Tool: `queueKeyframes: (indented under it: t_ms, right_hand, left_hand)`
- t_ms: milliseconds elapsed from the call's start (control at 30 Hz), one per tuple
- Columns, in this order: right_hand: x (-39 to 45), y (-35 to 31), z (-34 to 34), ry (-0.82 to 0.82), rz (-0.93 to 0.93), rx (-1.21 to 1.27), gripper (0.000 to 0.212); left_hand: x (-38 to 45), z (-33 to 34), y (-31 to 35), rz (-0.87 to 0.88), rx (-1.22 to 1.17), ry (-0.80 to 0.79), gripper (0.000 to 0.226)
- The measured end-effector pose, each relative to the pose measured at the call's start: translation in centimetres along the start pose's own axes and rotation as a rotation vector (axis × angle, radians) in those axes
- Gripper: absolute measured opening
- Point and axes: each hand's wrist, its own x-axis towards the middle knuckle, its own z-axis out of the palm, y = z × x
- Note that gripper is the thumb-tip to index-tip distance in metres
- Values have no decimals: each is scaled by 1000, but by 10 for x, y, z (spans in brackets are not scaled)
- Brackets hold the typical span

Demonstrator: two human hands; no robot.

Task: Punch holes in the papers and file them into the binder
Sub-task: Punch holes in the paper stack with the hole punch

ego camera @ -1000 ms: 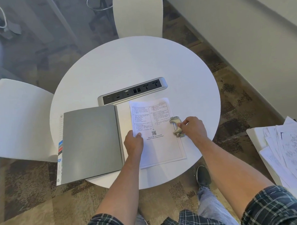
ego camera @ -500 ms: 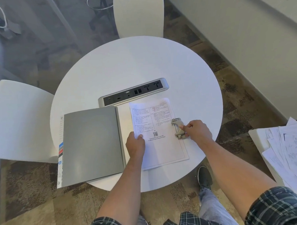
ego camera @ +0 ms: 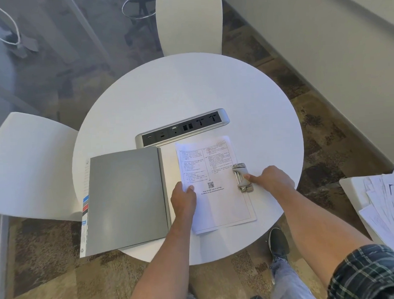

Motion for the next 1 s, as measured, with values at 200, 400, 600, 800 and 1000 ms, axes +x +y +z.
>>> queueKeyframes:
  t_ms: [200,400,600,800,1000]
  right_hand:
    - [-18,0,7,104,-163,100,38]
    - [-29,9,7,111,-202,276,24]
    - [-26,29,-15,201,-149,217,24]
    - [-20,26,-23,265,-52,111,27]
    - [-36,11,-12,437,-132,94,26]
  left_hand:
    - [-3,-2,4,11,0,-14,12]
    - [-2,-3,6,15,25,-3,14]
    - [-5,-2,6,22,30,5,13]
    - [-6,-4,6,12,23,3,15]
    - [-8,-9,5,9,14,-25,19]
